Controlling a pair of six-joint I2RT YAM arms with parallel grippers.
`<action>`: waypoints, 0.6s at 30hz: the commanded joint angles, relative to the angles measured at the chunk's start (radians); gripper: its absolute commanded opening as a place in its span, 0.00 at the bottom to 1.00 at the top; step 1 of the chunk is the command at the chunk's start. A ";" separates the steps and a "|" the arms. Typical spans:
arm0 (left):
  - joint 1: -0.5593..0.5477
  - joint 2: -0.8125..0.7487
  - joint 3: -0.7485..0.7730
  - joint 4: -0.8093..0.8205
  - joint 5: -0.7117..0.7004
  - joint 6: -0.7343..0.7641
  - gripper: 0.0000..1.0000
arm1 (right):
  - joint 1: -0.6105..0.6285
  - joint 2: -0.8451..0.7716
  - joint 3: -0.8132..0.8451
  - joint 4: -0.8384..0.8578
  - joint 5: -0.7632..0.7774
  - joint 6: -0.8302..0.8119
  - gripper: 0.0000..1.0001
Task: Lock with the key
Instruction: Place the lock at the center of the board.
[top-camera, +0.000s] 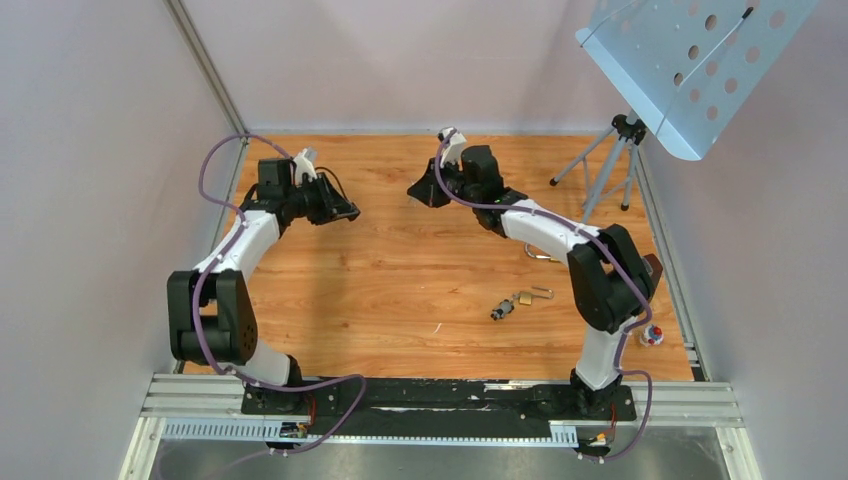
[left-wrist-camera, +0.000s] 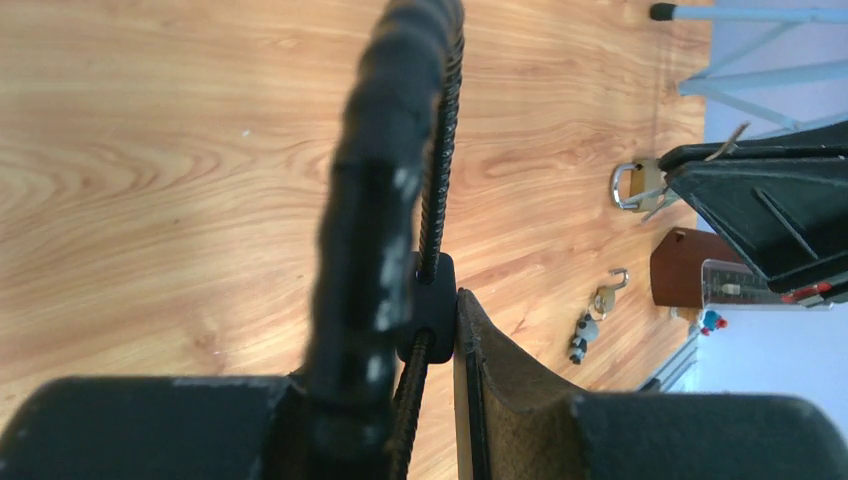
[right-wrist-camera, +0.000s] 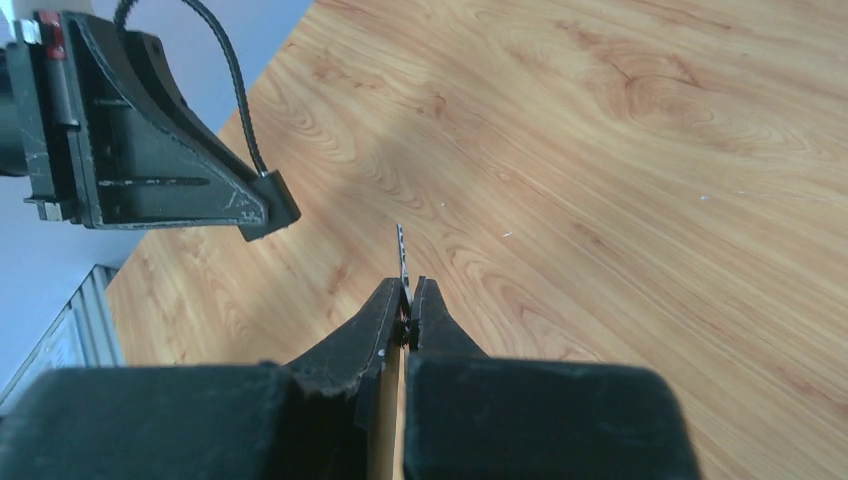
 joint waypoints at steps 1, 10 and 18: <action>0.086 0.085 -0.006 0.027 0.101 -0.040 0.01 | 0.041 0.085 0.084 0.111 0.070 0.057 0.00; 0.101 0.203 -0.028 -0.110 0.041 0.051 0.16 | 0.147 0.343 0.249 0.163 0.095 0.087 0.00; 0.102 0.186 -0.053 -0.189 -0.183 0.090 0.37 | 0.188 0.483 0.378 0.138 0.133 0.135 0.00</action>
